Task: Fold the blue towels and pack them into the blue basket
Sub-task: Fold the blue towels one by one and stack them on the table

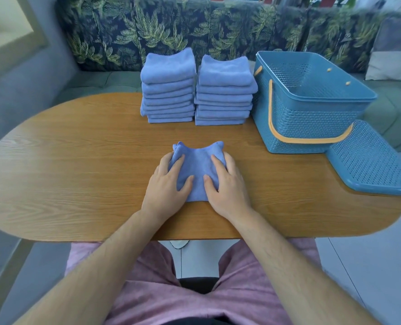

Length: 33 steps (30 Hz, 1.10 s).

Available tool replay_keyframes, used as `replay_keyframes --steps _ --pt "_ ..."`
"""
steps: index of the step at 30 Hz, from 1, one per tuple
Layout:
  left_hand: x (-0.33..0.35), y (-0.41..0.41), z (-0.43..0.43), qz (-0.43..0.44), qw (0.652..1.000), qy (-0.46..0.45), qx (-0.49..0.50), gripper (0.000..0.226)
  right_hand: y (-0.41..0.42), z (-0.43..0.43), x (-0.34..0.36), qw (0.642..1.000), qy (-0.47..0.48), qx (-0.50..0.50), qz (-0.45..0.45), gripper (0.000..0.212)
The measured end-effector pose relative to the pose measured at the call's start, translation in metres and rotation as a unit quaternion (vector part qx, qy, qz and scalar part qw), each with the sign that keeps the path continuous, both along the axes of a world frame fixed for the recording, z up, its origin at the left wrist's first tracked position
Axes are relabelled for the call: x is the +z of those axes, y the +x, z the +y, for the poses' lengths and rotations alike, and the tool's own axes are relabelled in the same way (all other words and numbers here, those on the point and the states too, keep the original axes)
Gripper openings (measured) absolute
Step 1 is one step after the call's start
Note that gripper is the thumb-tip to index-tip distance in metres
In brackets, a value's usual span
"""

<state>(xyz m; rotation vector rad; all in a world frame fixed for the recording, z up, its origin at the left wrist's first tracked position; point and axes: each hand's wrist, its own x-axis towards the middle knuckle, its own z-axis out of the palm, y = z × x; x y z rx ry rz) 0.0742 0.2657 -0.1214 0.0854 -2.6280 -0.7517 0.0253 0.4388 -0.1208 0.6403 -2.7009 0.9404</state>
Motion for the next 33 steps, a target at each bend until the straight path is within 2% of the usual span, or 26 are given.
replay_keyframes --steps 5,11,16,24,27,33 --pt "0.011 -0.004 0.002 0.003 0.999 0.043 -0.032 0.061 0.0 0.002 0.005 0.999 -0.045 0.015 -0.027 0.056" --pt "0.045 -0.027 0.011 0.002 0.993 0.112 -0.042 0.059 -0.019 0.003 0.032 0.997 -0.075 -0.006 -0.017 0.058" --pt "0.06 -0.058 0.006 0.006 0.992 0.128 -0.017 0.055 -0.052 -0.001 0.054 0.998 -0.062 -0.021 0.003 0.058" --pt "0.012 -0.097 -0.014 -0.054 0.989 0.133 0.044 0.05 -0.097 -0.026 0.005 0.995 -0.064 -0.042 -0.064 0.054" --pt "0.012 -0.105 -0.014 -0.071 0.987 0.127 0.072 0.048 -0.101 -0.031 0.004 0.993 -0.04 -0.086 -0.07 0.054" --pt "0.02 -0.106 -0.01 -0.105 0.98 0.149 0.082 0.048 -0.101 -0.033 0.008 0.993 -0.002 -0.082 -0.082 0.053"
